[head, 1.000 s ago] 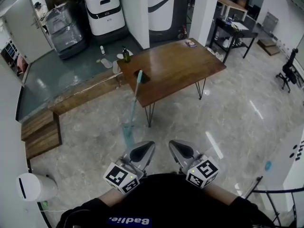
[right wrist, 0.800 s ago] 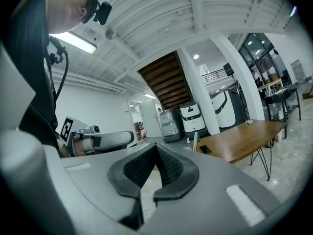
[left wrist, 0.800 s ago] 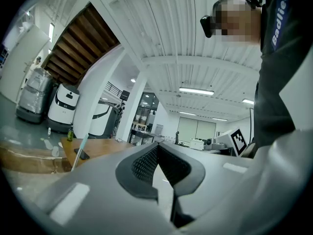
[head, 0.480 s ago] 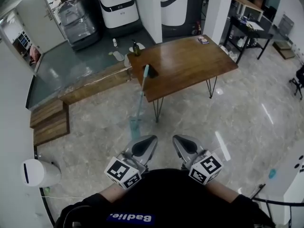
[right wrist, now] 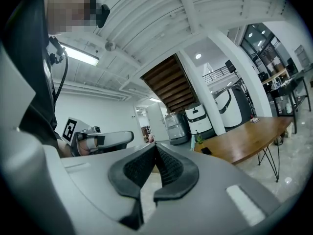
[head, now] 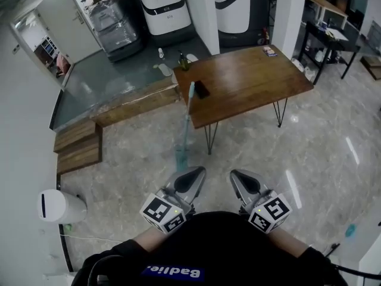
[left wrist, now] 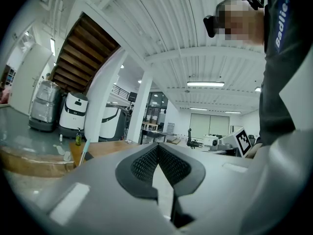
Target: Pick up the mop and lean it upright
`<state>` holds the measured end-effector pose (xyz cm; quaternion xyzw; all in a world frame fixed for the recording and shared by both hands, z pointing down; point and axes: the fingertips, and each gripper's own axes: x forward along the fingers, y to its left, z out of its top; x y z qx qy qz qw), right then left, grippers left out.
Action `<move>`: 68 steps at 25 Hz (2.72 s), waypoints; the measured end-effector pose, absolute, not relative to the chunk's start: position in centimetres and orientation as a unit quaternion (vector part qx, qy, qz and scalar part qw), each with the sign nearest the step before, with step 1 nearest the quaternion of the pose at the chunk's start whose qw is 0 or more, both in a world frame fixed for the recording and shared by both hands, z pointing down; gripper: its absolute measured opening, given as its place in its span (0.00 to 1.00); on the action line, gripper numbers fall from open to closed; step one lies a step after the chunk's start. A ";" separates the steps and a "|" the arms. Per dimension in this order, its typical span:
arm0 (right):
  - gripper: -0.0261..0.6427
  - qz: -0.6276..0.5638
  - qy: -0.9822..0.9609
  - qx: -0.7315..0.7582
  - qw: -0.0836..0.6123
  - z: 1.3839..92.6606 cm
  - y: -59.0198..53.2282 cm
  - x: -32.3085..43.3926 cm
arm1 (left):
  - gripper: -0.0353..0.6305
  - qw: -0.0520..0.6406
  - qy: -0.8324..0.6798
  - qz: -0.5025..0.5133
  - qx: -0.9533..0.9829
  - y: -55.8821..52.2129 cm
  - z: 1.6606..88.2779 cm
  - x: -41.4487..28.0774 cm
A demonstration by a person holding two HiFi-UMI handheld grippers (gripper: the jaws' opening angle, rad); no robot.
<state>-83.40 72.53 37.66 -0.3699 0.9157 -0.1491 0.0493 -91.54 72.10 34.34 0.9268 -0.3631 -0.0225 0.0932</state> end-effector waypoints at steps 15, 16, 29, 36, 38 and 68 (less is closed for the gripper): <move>0.05 -0.151 0.891 -0.427 0.032 39.4 67.3 -82.0 | 0.24 0.071 -0.387 0.025 0.919 61.0 37.9 -95.7; 0.05 -0.152 0.886 -0.437 0.028 39.5 66.5 -82.1 | 0.26 0.069 -0.386 0.032 0.919 59.6 38.6 -96.2; 0.06 -0.184 0.812 -0.552 -0.033 40.6 57.4 -83.7 | 0.33 0.053 -0.375 0.148 0.913 38.4 51.2 -101.3; 0.11 -0.197 0.763 -0.610 -0.083 41.2 56.5 -83.3 | 0.38 0.052 -0.347 0.230 0.908 32.3 58.9 -101.1; 0.12 -0.198 0.757 -0.615 -0.095 41.4 56.2 -83.6 | 0.38 0.056 -0.345 0.240 0.906 30.8 60.3 -101.2; 0.08 -0.220 0.735 -0.632 -0.107 42.9 56.1 -86.4 | 0.20 0.100 -0.361 0.250 0.893 31.4 64.6 -108.5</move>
